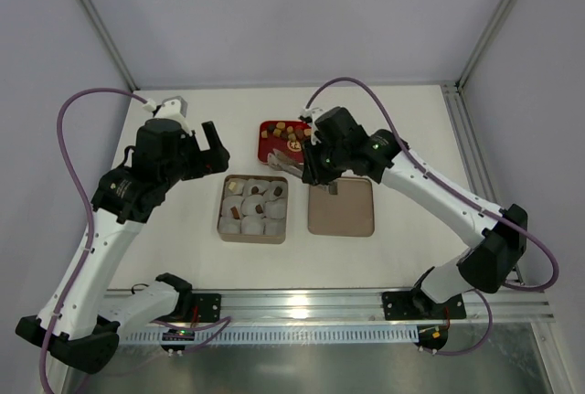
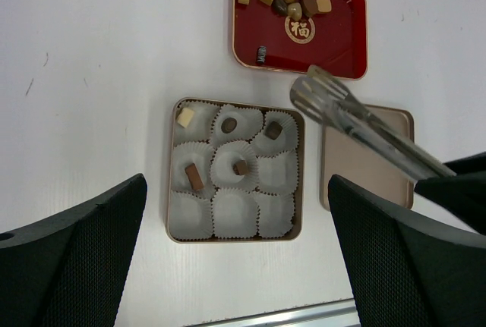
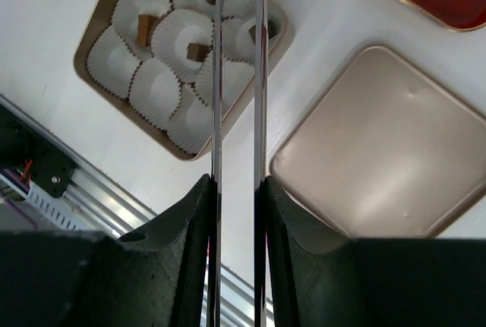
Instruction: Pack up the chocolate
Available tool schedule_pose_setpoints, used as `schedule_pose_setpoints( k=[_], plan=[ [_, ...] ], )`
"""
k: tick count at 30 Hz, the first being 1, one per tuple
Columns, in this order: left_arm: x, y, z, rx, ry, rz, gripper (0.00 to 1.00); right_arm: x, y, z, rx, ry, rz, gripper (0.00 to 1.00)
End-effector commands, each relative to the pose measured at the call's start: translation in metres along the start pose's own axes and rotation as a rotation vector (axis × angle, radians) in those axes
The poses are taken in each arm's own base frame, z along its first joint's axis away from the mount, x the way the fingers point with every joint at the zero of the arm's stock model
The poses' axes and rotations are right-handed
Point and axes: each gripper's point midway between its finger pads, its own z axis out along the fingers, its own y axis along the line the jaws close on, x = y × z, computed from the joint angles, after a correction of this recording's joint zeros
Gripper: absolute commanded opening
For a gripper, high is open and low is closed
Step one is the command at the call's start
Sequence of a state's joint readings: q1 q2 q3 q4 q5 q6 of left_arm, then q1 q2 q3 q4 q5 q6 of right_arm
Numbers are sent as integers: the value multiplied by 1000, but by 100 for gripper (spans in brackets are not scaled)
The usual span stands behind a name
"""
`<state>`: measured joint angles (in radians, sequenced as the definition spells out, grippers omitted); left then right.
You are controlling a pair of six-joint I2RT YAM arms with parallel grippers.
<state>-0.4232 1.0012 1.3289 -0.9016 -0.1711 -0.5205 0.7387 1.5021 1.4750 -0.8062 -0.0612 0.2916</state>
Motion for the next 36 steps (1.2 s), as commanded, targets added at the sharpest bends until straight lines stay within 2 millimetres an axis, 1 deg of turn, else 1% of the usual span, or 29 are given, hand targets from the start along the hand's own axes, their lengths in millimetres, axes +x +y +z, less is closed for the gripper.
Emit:
schedule_pose_setpoints(
  k=[1,3,4,5,7,8,10,12,18,19,22,36],
  plan=[
    [-12,-7,-2,28,-40,-22,100,16,30,-14,-49,-29,-22,33],
    [-12,-7,-1,28,-40,-22,100,27,37,-14,-51,-12,-31,33],
    [-11,-7,-2,29,-39,-22,100,36,37,-14,-52,1,-28,33],
    [-12,-7,-1,29,-39,-22,100,43,42,-14,-58,11,-38,33],
    [-11,-7,-2,29,-39,-22,100,55,44,-13,-62,28,-35,33],
    [-12,-7,-1,29,-39,-22,100,59,47,-14,-69,31,-41,33],
    [-10,-7,-1,29,-34,-24,99,66,47,-12,-66,45,-39,33],
    [-11,-7,-1,31,-36,-26,100,70,48,-13,-69,51,-44,33],
    [-10,-7,-1,31,-35,-26,100,77,49,-6,-65,75,-57,33],
    [-9,-7,-1,30,-34,-26,100,75,45,-5,-40,62,-63,33],
    [-10,-6,-2,26,-37,-22,100,79,44,-1,-22,77,-72,33],
    [-9,-5,-2,24,-37,-22,100,93,45,4,-13,112,-96,34]
  ],
)
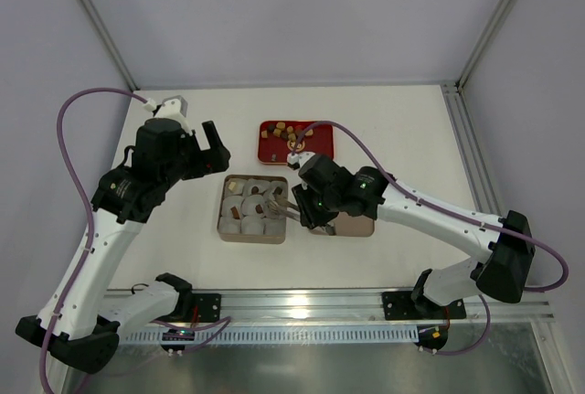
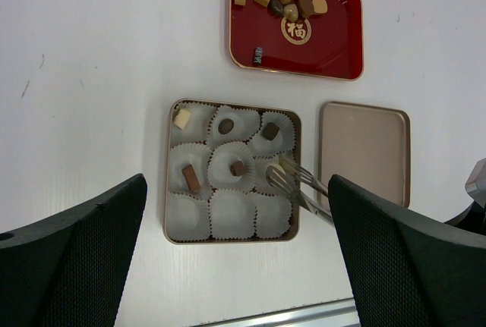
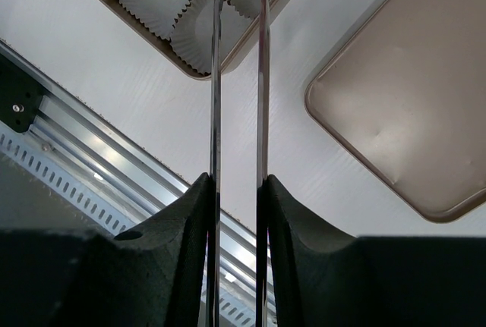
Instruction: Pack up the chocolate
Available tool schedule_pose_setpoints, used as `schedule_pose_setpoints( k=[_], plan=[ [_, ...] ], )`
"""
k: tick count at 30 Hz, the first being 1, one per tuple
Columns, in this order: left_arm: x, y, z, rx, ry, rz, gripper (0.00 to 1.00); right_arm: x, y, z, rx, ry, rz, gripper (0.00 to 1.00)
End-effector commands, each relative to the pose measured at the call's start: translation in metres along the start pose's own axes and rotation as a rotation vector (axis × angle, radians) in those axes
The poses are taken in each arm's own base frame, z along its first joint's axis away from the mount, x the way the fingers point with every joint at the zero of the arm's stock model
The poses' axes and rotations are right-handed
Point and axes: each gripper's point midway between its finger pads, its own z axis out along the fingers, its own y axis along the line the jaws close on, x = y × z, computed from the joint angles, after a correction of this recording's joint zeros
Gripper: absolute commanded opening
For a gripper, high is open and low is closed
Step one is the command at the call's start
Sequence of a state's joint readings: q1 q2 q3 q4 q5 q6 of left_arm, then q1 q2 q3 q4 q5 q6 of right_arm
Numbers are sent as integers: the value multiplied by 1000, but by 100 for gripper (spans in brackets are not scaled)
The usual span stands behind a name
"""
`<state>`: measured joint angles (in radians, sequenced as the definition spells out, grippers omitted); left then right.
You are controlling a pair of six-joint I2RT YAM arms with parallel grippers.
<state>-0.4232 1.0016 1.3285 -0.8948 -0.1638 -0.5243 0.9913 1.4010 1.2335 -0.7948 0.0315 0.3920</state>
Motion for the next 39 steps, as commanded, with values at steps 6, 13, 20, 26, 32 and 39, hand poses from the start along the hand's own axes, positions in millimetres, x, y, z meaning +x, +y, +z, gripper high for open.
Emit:
schedule_pose_setpoints(
  k=[6,13,20,26,32,39],
  plan=[
    [-8,-3,-1,14,-32,-19,100,-6,2,-1,5,-30,-8,37],
    [-6,-3,0,15,-28,-19,100,-5,3,-2,4,-26,-12,41],
    [-8,-4,-1,19,-32,-21,100,-29,-2,-14,37,-91,-31,42],
    [-12,-5,-4,21,-40,-16,100,-82,-13,-35,45,-184,-27,43],
    [-16,-9,-3,30,-39,-15,100,-138,-72,-41,94,-266,63,43],
    [-22,-15,4,36,-31,-14,100,-170,-136,-2,214,-217,107,43]
  ],
)
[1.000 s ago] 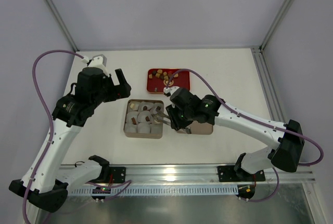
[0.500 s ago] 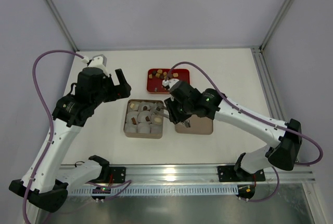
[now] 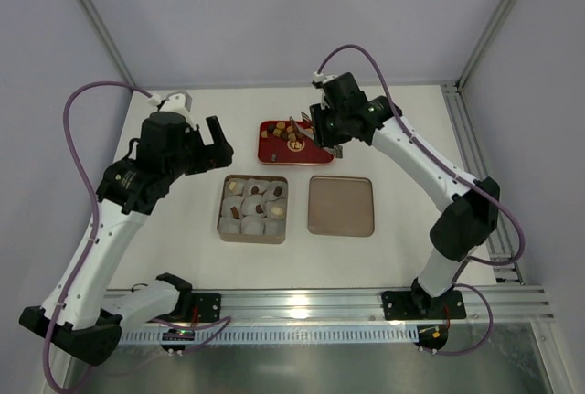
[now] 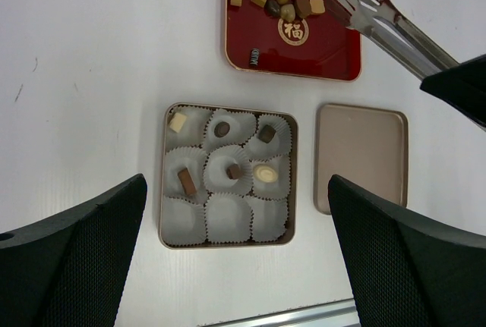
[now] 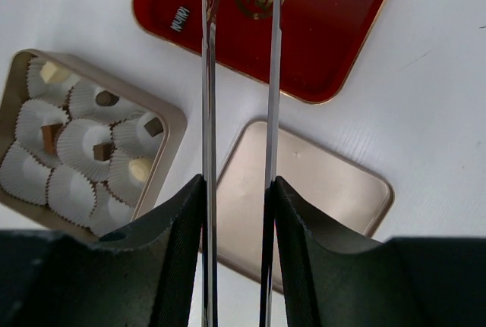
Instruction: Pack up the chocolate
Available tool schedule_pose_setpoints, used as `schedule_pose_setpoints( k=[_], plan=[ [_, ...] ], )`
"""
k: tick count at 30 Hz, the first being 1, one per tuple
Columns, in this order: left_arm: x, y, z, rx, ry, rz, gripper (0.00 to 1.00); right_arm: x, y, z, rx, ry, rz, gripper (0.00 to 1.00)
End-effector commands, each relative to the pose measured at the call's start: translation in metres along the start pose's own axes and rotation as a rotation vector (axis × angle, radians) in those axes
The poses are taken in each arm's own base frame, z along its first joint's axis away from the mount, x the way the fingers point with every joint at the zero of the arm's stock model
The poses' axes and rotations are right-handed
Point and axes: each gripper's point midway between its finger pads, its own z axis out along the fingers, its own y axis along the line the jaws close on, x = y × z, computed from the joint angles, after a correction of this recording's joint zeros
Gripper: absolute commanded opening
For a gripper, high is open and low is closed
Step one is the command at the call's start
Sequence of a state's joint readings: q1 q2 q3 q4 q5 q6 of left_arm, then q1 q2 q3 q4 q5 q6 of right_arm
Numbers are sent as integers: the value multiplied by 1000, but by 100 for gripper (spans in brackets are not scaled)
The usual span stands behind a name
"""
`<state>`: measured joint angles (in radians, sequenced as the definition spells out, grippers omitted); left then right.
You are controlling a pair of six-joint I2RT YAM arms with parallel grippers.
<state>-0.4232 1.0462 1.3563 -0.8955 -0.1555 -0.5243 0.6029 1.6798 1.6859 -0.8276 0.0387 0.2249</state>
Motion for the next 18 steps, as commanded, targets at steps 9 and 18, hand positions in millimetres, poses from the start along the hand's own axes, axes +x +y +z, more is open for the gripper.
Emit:
schedule_pose_setpoints(
  k=[9,18],
  plan=[
    [-26,-14,6,26,-40,-1,100,-30,-38,51,60,10,-32,42],
    [-24,-13,13,11,-29,6,100,-29,-35,74,40,30,-29,41]
  ],
)
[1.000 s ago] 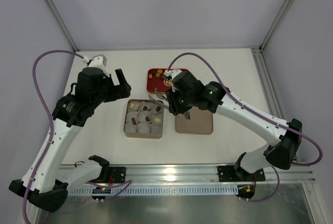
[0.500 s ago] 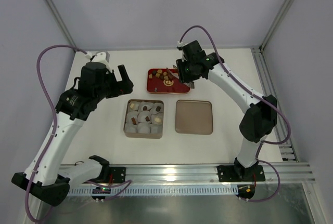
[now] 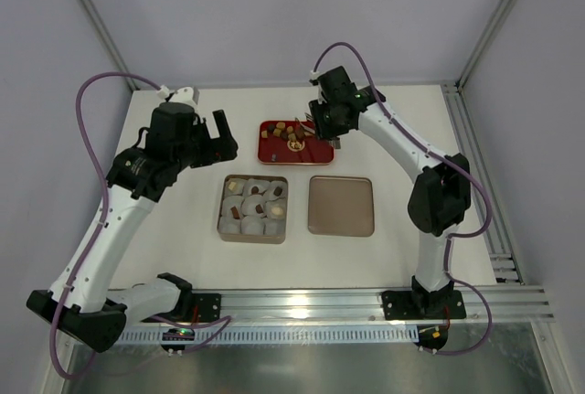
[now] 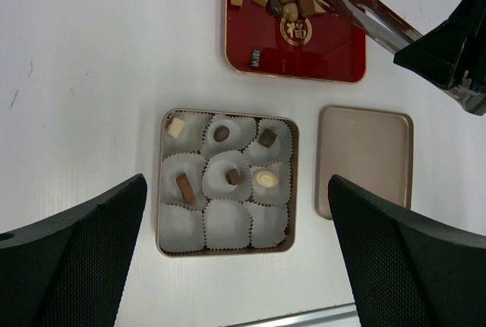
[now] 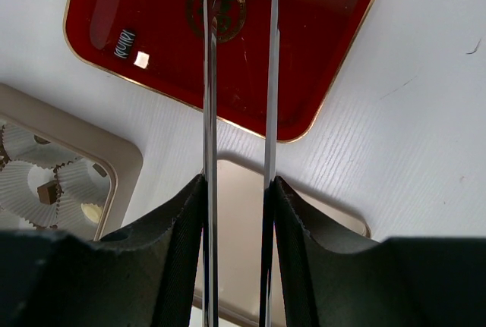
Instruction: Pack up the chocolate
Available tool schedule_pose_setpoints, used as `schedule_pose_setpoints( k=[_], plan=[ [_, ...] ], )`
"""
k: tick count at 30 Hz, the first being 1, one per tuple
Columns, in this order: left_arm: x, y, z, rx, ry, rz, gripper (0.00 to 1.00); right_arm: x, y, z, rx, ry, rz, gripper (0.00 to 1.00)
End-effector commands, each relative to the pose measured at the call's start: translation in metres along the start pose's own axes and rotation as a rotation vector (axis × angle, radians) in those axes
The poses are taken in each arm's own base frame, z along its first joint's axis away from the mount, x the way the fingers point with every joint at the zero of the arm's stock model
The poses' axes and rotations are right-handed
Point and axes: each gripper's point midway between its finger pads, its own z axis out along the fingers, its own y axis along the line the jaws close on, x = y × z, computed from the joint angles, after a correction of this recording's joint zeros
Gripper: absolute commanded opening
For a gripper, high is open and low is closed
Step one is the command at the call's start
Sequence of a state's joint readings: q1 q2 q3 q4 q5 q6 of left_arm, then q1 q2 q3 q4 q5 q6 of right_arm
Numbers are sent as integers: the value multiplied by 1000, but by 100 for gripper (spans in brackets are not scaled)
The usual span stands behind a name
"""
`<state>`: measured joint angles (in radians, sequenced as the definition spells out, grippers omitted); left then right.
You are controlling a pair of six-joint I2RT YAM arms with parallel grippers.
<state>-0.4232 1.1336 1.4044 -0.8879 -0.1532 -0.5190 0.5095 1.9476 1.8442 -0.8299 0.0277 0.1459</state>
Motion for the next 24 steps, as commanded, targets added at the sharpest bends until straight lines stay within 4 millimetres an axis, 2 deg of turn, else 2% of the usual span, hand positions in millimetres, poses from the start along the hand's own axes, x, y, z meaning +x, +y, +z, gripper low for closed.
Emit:
schedule_pose_setpoints(
  k=[1,13,24],
  plan=[
    [-19,-6,-6,24,-59,-4,100,-24,8,-4,-30,-70,-16,42],
    [-17,-5,-5,18,-55,1,100,-15,15,20,-65,-30,-8,41],
    [-17,-5,-5,20,-55,0,100,-10,14,23,-59,-20,-1,41]
  ],
)
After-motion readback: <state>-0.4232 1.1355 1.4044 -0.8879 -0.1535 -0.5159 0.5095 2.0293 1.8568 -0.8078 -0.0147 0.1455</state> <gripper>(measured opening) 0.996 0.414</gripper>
